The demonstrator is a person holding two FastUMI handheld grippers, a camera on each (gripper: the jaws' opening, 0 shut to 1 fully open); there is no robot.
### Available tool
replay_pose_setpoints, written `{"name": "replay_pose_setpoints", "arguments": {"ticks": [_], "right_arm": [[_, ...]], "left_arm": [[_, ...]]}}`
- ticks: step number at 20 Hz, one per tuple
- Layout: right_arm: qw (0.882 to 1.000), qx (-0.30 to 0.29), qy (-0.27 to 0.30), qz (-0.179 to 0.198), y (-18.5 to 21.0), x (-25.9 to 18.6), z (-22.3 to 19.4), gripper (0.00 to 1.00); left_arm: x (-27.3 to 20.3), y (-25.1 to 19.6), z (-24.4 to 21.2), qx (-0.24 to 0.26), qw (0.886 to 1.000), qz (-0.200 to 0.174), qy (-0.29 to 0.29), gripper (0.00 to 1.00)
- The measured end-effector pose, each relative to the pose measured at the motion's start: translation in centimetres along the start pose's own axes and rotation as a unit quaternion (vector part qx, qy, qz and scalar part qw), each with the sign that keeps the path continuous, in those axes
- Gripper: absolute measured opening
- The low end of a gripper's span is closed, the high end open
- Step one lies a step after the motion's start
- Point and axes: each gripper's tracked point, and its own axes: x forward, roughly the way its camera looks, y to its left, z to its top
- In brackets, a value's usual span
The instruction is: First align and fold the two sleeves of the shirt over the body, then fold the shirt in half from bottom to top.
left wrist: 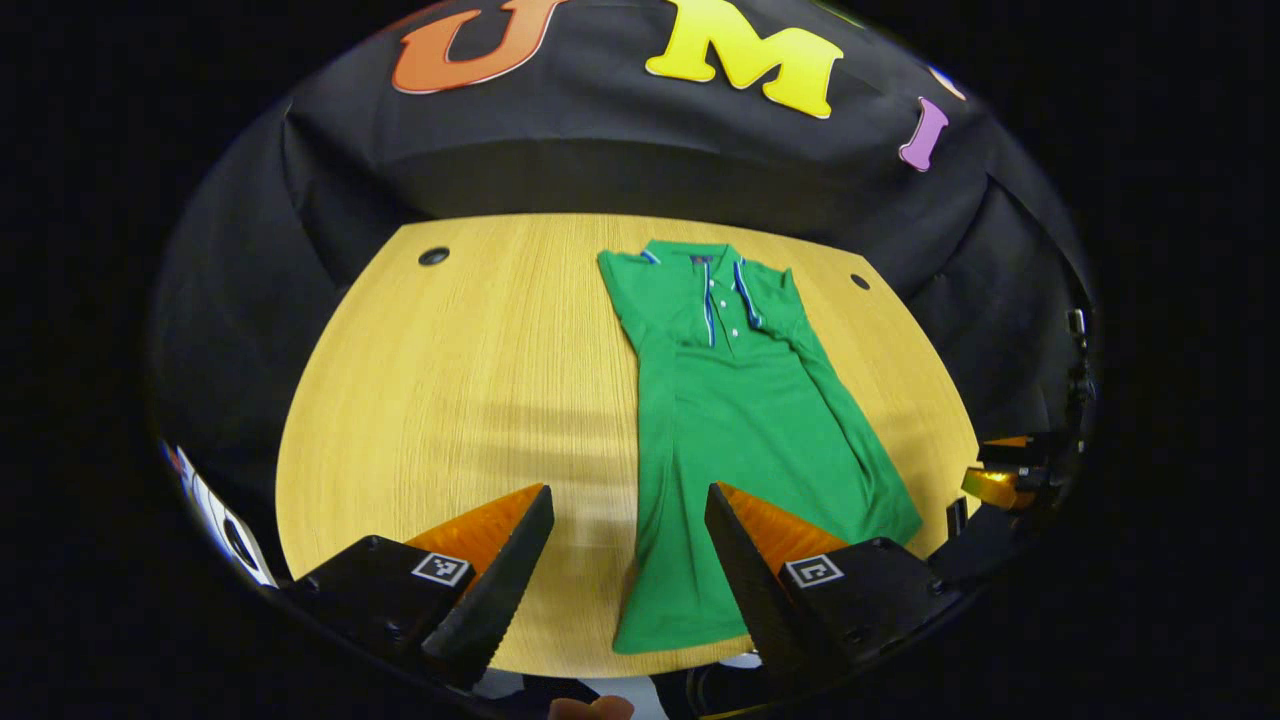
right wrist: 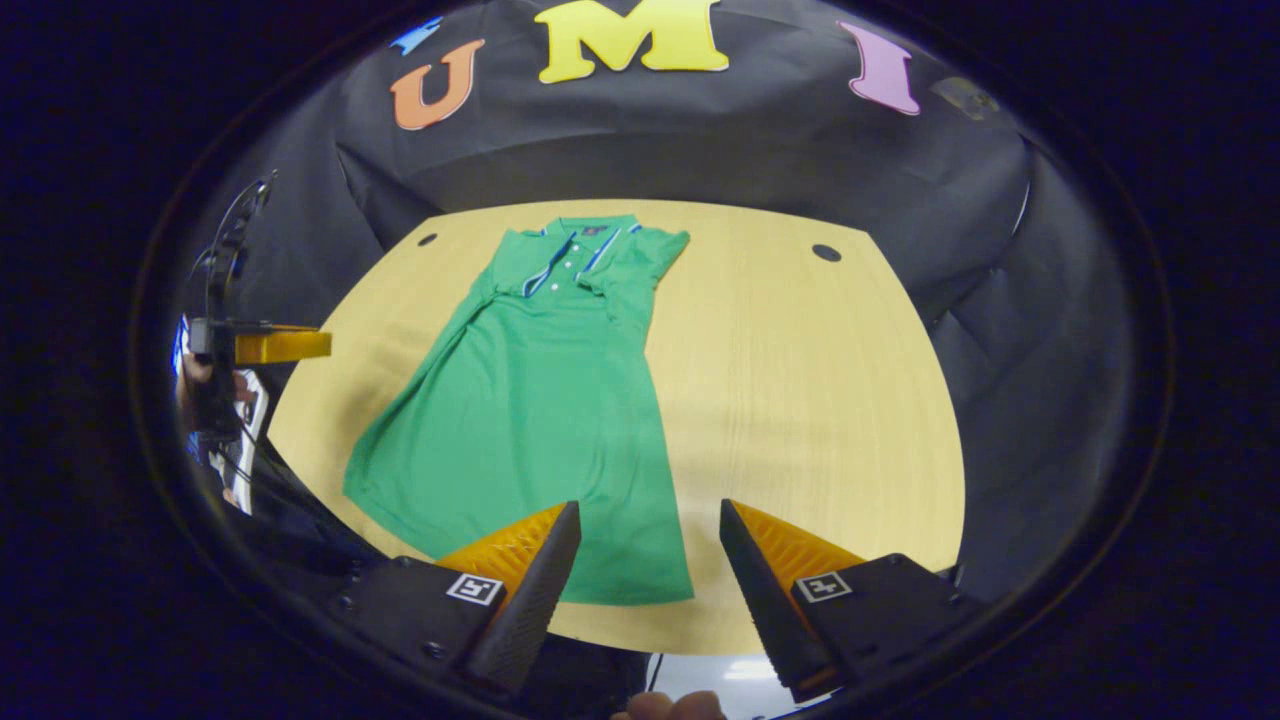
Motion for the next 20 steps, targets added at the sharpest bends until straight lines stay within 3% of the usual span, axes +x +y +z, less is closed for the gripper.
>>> {"name": "replay_pose_setpoints", "arguments": {"ticks": [9, 20], "right_arm": [[0.996, -0.020, 0.084, -0.009, -0.4, 1.7, -7.3, 0.90], [0.992, -0.027, 0.122, -0.017, -1.0, 5.4, -8.8, 0.90]], "left_arm": [[0.5, -1.4, -14.1, 0.063, 0.990, -0.019, 0.126, 0.99], [2.6, -1.0, -14.7, 0.011, 0.986, 0.002, 0.164, 0.98]]}}
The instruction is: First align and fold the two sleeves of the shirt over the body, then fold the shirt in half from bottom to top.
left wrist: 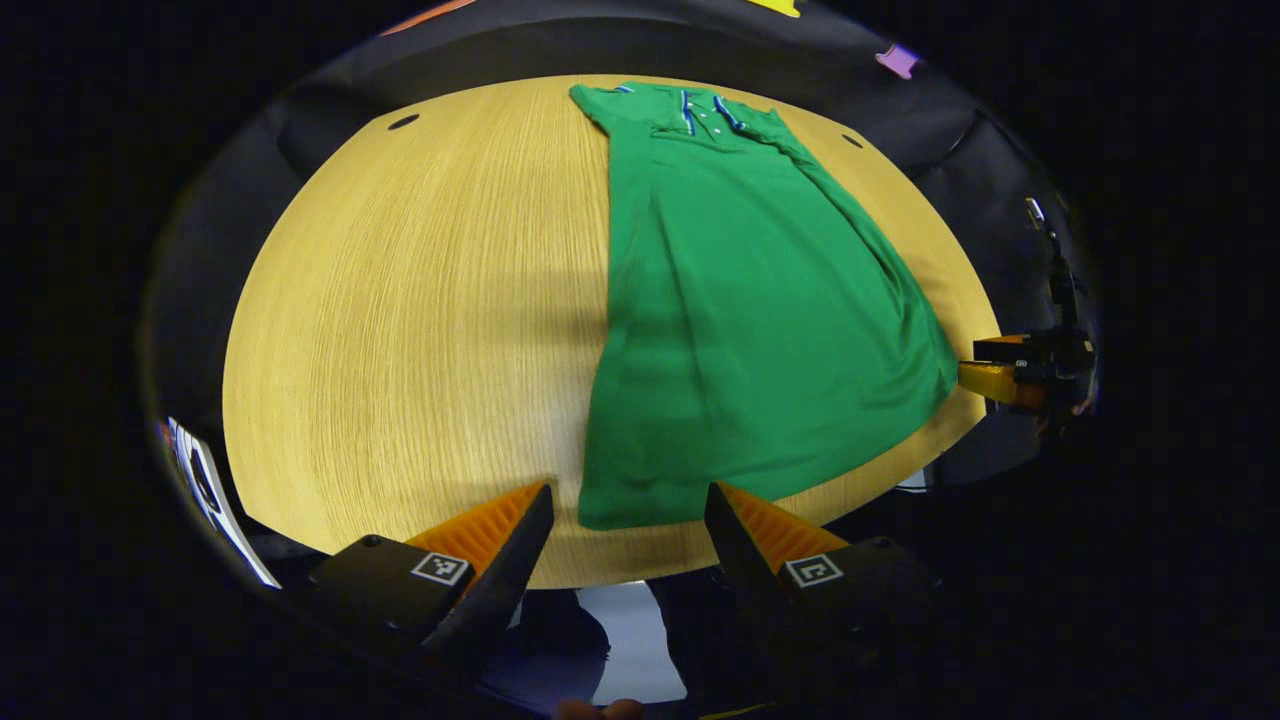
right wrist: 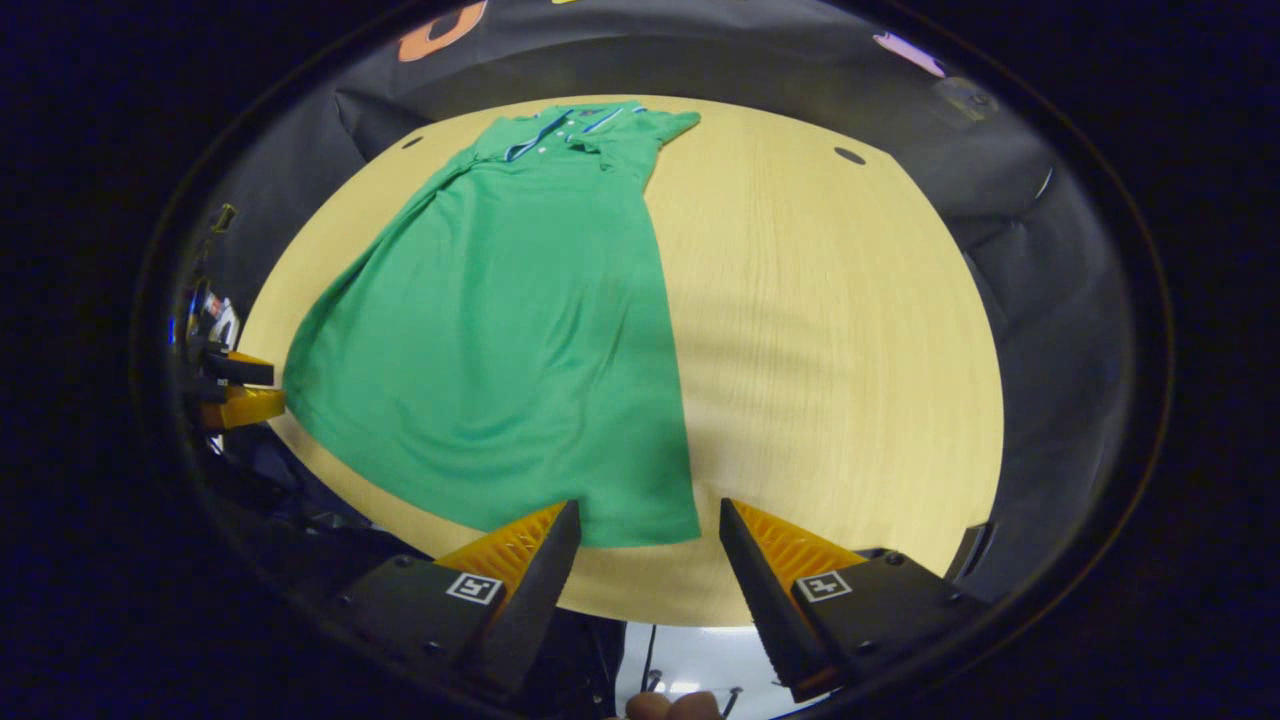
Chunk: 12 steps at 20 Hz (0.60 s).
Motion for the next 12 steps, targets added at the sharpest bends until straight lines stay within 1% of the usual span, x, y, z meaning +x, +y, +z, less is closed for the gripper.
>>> {"name": "replay_pose_setpoints", "arguments": {"ticks": [4, 6, 7, 8, 10, 11, 12], "right_arm": [[1.000, 0.011, 0.029, 0.005, 0.5, 1.5, -1.2, 0.91], [0.999, 0.011, 0.031, 0.004, 0.6, 1.8, -1.3, 0.92], [0.999, 0.013, 0.029, 0.004, 0.5, 1.6, -1.3, 0.90], [0.999, 0.015, 0.036, 0.003, 0.5, 1.7, -1.4, 0.91], [0.999, 0.018, 0.037, 0.003, 0.5, 1.6, -1.3, 0.91], [0.999, 0.020, 0.037, 0.002, 0.4, 1.6, -1.3, 0.91], [0.999, 0.023, 0.039, 0.002, 0.5, 1.6, -1.3, 0.91]], "left_arm": [[0.9, 0.4, 0.4, -0.002, 1.000, 0.008, 0.011, 1.00], [1.8, 0.6, -0.3, -0.018, 0.999, 0.011, 0.026, 0.98], [2.2, 0.6, -0.1, -0.012, 1.000, 0.020, 0.012, 0.98], [2.3, 0.6, -0.4, -0.006, 1.000, 0.026, 0.011, 0.96], [2.4, 0.5, -1.0, 0.024, 0.999, 0.045, 0.005, 0.97], [2.3, 0.4, -0.9, 0.033, 0.998, 0.047, -0.003, 0.97], [2.1, 0.5, -0.8, 0.026, 0.998, 0.048, -0.005, 0.97]]}}
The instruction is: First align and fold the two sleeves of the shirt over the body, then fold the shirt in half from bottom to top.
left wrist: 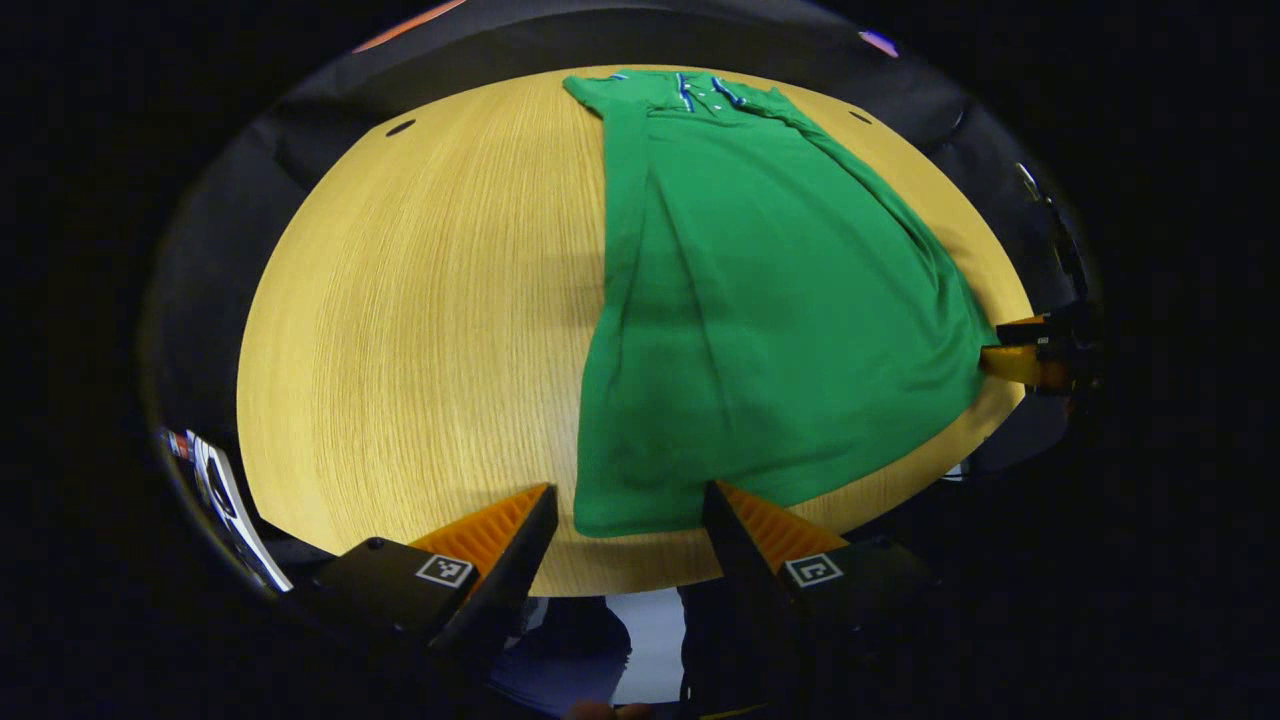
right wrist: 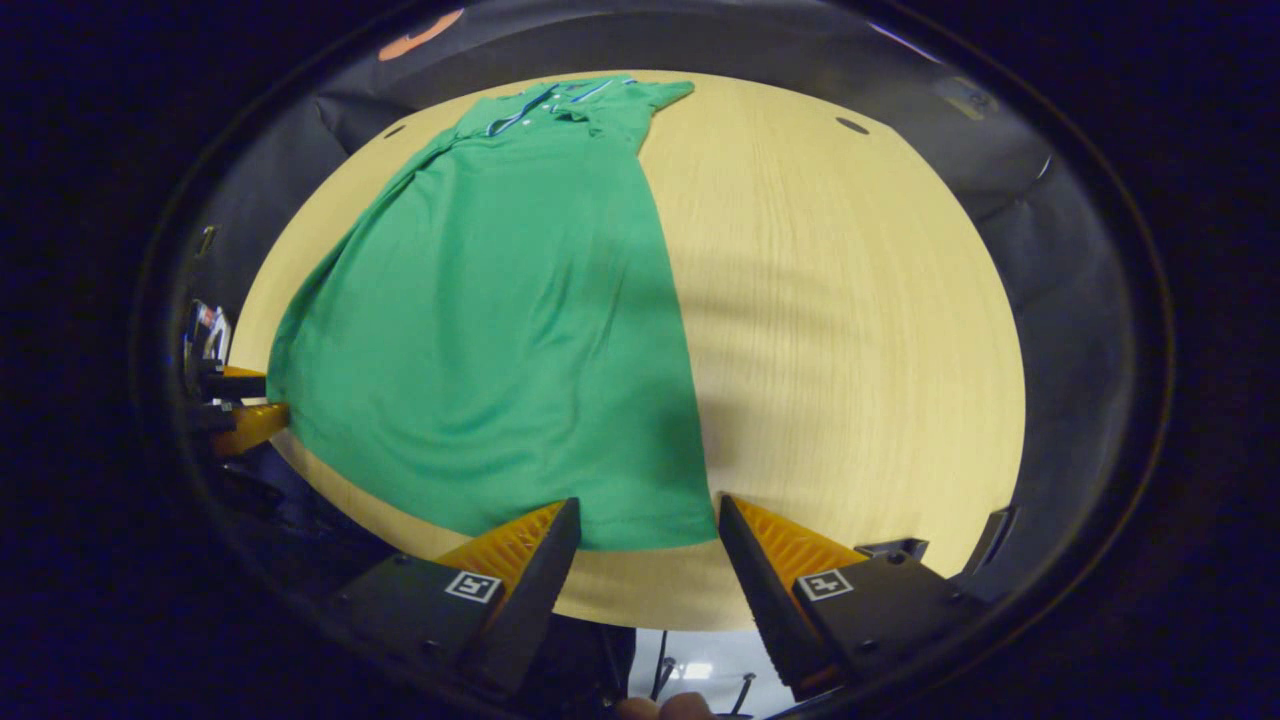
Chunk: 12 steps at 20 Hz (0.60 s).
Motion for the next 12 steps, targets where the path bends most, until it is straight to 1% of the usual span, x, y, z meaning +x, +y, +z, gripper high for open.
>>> {"name": "replay_pose_setpoints", "arguments": {"ticks": [2, 3, 4, 5, 6, 7, 9, 10, 11, 12], "right_arm": [[1.000, 0.003, 0.003, -0.002, 0.0, 0.0, 0.1, 0.91], [1.000, 0.004, 0.006, -0.003, 0.0, 0.0, 0.0, 0.92], [1.000, 0.004, 0.010, -0.003, 0.0, 0.2, 0.2, 0.97], [1.000, 0.010, 0.013, -0.004, 0.2, 0.2, 0.3, 0.82], [1.000, 0.012, 0.017, -0.002, 0.4, 0.1, 0.5, 0.64], [1.000, 0.013, 0.018, 0.002, 0.6, 0.2, 0.5, 0.58], [0.999, 0.027, 0.020, 0.007, 1.0, 0.2, 0.6, 0.26], [0.999, 0.026, 0.023, 0.010, 1.0, 0.1, 0.7, 0.10], [0.999, 0.031, 0.026, 0.017, 1.0, 0.1, 0.6, 0.10], [0.998, 0.043, 0.034, 0.032, 1.2, 0.0, 0.5, 0.10]], "left_arm": [[0.0, -0.4, 0.3, -0.017, 1.000, 0.004, -0.002, 0.98], [0.1, -0.4, 0.2, -0.021, 1.000, 0.006, 0.000, 1.00], [0.1, -0.5, 0.1, -0.026, 1.000, 0.005, 0.003, 0.96], [0.3, -0.5, 0.5, -0.031, 0.999, 0.005, 0.006, 0.94], [0.5, -0.5, 1.1, -0.038, 0.999, 0.000, 0.003, 0.82], [0.6, -0.6, 1.8, -0.055, 0.998, -0.013, -0.001, 0.60], [0.9, -0.5, 2.7, -0.100, 0.994, -0.039, 0.002, 0.15], [1.0, -0.6, 2.7, -0.105, 0.993, -0.054, 0.005, 0.07], [0.9, -1.0, 2.3, -0.107, 0.992, -0.072, 0.014, 0.06], [0.6, -1.3, 2.1, -0.108, 0.991, -0.081, 0.018, 0.04]]}}
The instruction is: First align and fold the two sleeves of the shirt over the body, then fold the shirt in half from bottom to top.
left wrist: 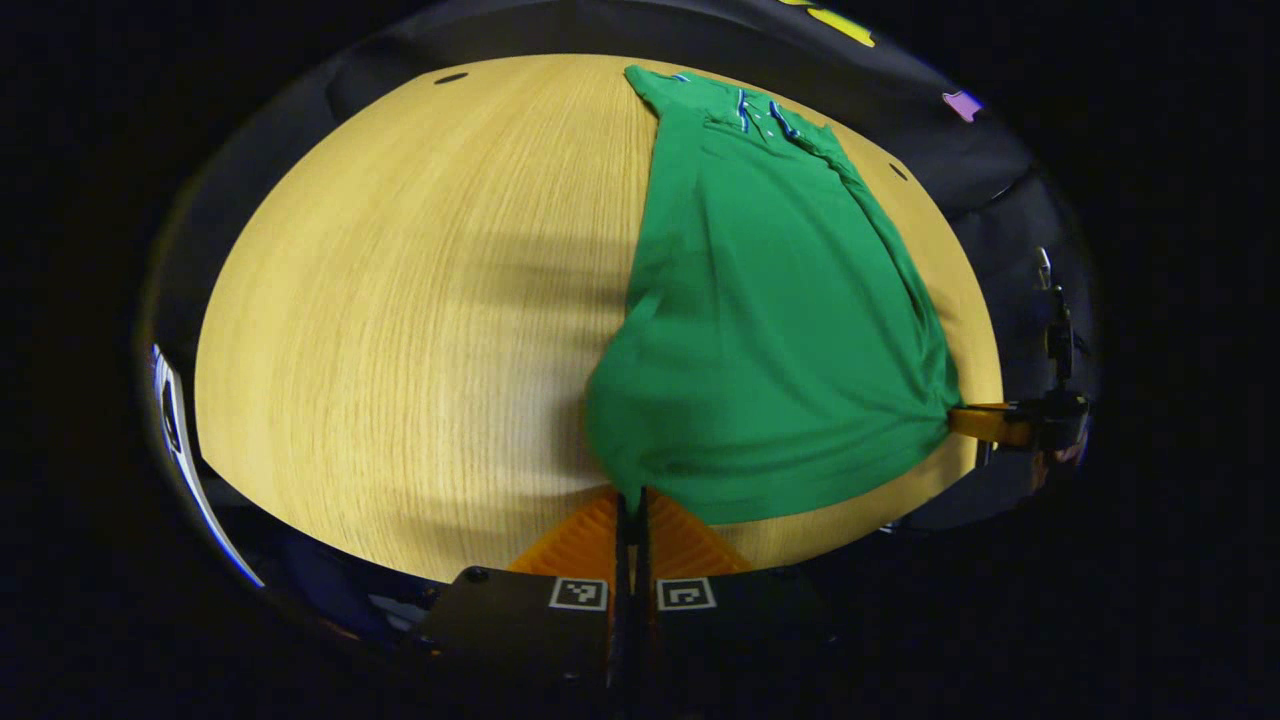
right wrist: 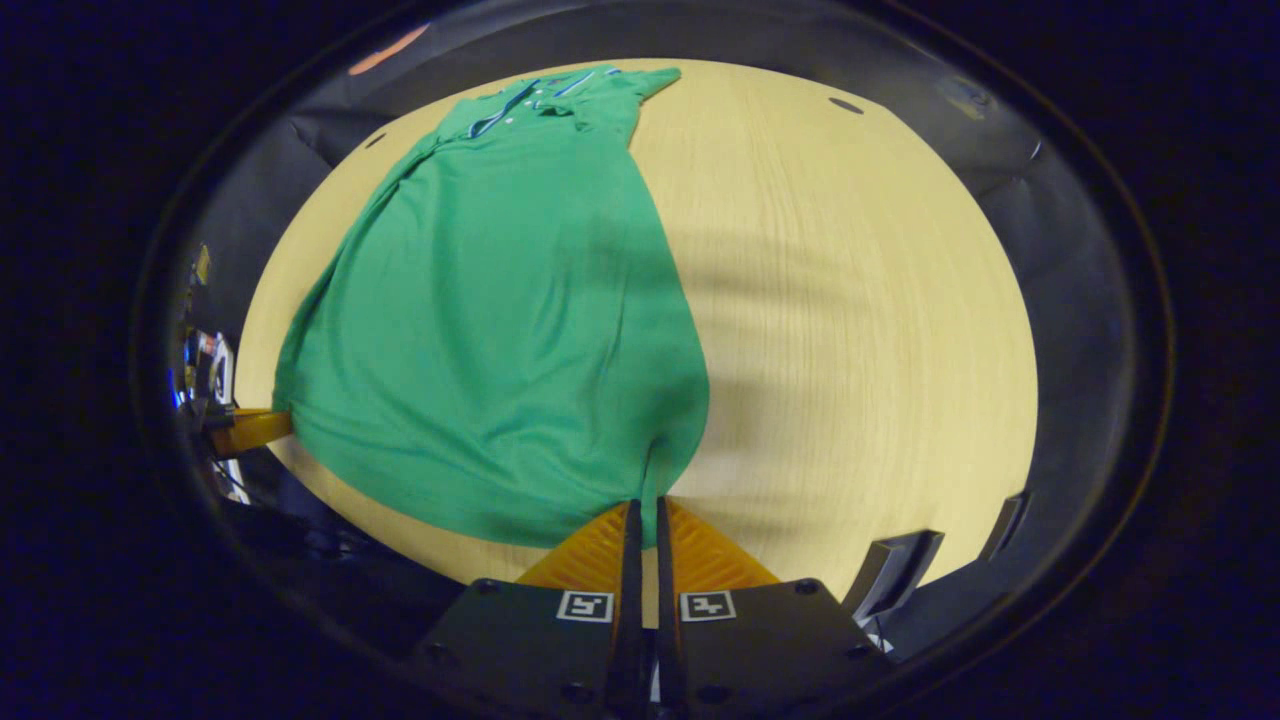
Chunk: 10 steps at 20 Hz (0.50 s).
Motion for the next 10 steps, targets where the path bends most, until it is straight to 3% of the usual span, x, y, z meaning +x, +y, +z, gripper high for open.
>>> {"name": "replay_pose_setpoints", "arguments": {"ticks": [5, 10], "right_arm": [[0.995, 0.074, 0.002, 0.062, 0.3, -1.9, 0.1, 0.10], [0.992, 0.094, -0.027, 0.077, -0.4, -4.9, 2.5, 0.10]], "left_arm": [[-2.5, -2.8, 2.4, 0.032, 0.998, -0.031, -0.034, 0.04], [-4.9, -4.3, 4.9, 0.063, 0.995, -0.047, -0.068, 0.04]]}}
